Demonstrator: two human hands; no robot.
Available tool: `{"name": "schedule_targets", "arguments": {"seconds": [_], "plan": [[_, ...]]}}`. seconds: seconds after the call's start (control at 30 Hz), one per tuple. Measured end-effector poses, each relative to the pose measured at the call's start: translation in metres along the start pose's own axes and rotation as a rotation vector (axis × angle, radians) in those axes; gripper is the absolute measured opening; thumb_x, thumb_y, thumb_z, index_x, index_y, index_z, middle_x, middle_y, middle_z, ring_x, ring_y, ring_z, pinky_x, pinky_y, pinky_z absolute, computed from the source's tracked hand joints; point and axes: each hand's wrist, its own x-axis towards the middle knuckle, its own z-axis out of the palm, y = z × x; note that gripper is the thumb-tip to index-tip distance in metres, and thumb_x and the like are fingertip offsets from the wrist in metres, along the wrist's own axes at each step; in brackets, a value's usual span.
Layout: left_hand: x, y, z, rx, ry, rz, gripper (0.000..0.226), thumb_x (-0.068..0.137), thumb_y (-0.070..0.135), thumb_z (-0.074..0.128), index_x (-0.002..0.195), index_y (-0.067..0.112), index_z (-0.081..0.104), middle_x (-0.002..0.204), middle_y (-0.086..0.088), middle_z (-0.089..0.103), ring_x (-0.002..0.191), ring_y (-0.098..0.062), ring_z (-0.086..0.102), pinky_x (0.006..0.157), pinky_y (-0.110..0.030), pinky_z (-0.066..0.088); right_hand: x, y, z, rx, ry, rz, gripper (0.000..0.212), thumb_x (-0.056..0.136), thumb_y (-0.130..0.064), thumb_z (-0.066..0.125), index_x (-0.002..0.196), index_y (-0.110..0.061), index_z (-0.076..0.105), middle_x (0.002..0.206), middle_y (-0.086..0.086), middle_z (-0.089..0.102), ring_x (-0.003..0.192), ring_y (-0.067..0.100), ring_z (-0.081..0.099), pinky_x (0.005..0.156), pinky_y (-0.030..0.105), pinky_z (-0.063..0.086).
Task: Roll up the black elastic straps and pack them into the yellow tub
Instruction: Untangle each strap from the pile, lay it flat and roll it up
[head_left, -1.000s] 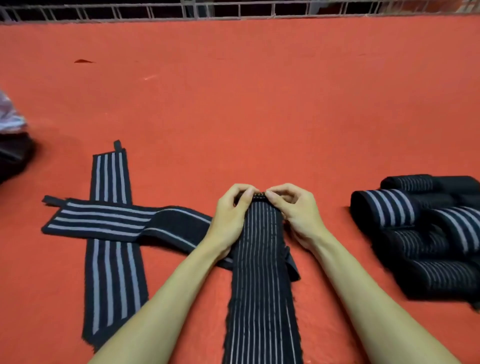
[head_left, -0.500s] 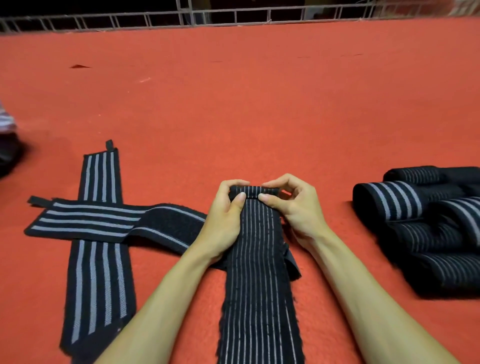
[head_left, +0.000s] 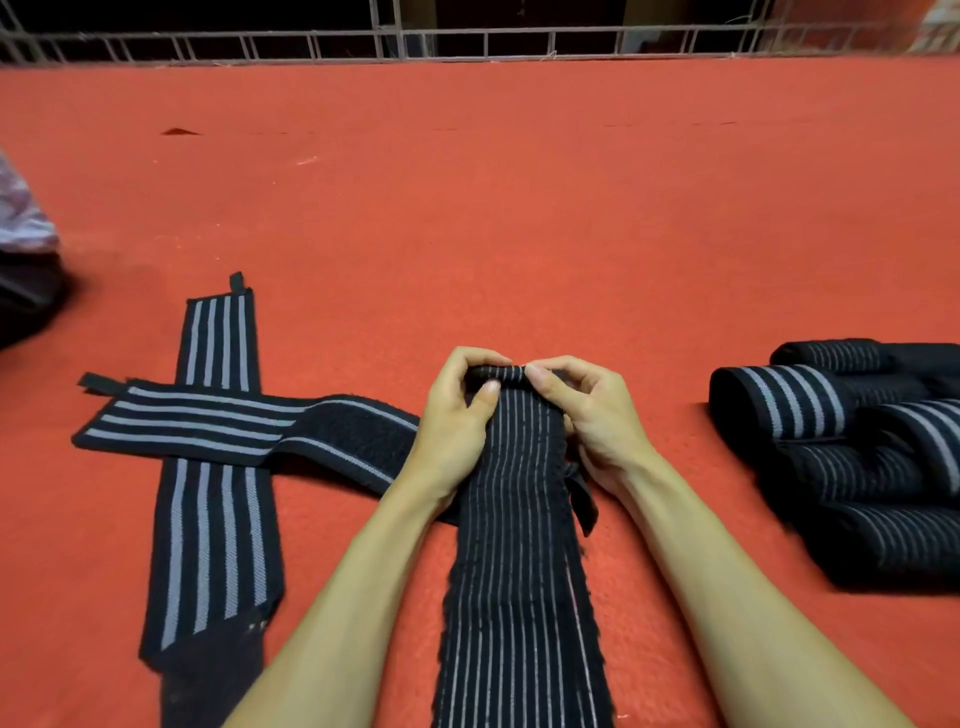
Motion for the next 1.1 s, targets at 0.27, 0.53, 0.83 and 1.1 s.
{"name": "schedule_targets", "arguments": {"seconds": [0.27,0.53,0.83,1.1], "plan": [[-0.002,0.003,0.002,0.027,0.008,-0.143,0.034,0.092,0.051,0.046,0.109,0.023,0.055,0.100,0.009,0.061,0.091,-0.004,0.059,0.079,-0.023,0.045,0.000,0.002,-0.004,-0.066,-0.047,-0.064,0.016,0.083,0.001,0.069,0.098,-0.003,0.067,0.092,0.005,0.070,0.083,0.013,0.066,0.071,0.024,0.053],[-0.003,0.001,0.000,0.028,-0.005,-0.071,0.007,0.101,0.024,0.048,0.096,0.023,0.052,0.090,0.004,0.059,0.079,-0.005,0.057,0.074,-0.028,0.048,-0.004,-0.001,-0.006,-0.077,-0.015,-0.148,0.020,0.072,0.007,0.076,0.081,-0.009,0.067,0.080,0.003,0.069,0.074,0.012,0.064,0.065,0.025,0.053],[-0.009,0.005,-0.003,-0.039,-0.033,-0.031,0.019,0.098,0.001,0.047,0.090,0.017,0.053,0.085,0.002,0.056,0.076,-0.003,0.053,0.071,-0.018,0.045,-0.010,-0.009,-0.005,0.062,-0.098,-0.045,0.008,0.079,0.008,0.065,0.081,0.000,0.065,0.080,0.002,0.067,0.069,0.007,0.061,0.063,0.018,0.049],[-0.009,0.012,0.000,-0.088,0.006,-0.076,0.019,0.099,-0.001,0.038,0.093,0.014,0.048,0.083,0.000,0.056,0.068,-0.001,0.057,0.062,-0.019,0.047,-0.008,-0.007,0.002,0.041,-0.062,0.051,0.021,0.087,-0.024,0.065,0.095,-0.005,0.063,0.076,0.003,0.063,0.061,0.012,0.055,0.054,0.024,0.041]]}}
